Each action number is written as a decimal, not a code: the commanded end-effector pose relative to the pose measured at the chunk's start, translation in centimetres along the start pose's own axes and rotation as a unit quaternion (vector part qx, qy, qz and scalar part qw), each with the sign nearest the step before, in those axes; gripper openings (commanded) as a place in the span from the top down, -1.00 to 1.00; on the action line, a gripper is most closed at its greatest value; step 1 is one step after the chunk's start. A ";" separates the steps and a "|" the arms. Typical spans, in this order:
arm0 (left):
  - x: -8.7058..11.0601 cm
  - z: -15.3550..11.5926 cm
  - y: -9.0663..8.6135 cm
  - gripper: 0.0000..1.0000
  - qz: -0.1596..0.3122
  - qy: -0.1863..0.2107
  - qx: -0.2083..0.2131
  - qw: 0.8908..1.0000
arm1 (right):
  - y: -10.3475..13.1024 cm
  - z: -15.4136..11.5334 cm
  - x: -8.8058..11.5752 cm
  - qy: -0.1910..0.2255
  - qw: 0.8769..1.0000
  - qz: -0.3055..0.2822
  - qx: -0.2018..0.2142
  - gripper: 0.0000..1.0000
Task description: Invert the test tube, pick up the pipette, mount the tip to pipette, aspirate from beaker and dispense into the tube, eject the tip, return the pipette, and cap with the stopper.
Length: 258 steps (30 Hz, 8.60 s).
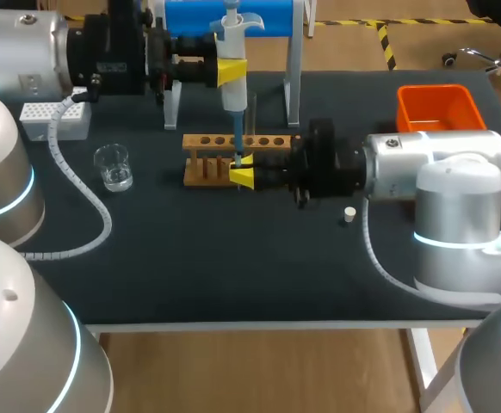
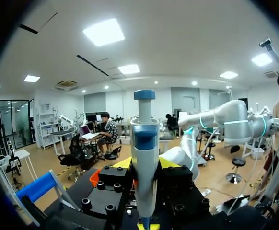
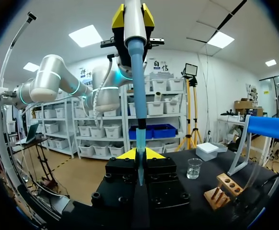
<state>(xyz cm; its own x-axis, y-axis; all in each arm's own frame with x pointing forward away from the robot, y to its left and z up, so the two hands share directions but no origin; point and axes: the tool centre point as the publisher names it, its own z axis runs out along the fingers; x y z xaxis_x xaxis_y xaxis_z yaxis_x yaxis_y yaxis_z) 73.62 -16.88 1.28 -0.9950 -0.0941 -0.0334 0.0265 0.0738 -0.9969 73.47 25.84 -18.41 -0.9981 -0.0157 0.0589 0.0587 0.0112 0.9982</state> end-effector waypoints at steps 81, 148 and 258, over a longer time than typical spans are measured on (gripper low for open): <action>0.1 -0.1 0.2 1.00 0.000 0.000 -0.001 1.000 | -0.8 -0.8 -0.3 0.001 1.000 -0.005 0.019 1.00; 0.1 -0.1 0.2 1.00 0.000 0.000 -0.001 1.000 | 0.5 -0.5 -0.7 0.014 1.000 -0.021 0.011 1.00; 0.1 -0.1 0.2 1.00 0.000 0.000 -0.001 1.000 | -2.8 -1.4 -0.6 0.026 0.999 -0.028 0.031 -1.00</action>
<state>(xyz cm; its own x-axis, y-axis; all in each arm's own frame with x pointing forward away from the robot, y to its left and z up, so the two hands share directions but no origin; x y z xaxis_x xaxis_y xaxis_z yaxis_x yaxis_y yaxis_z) 73.55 -16.87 1.14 -0.9950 -0.0950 -0.0321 0.0249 0.0763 -0.9968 73.94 24.86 -20.56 -0.9980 -0.0625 0.0046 -0.0002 0.0752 0.9972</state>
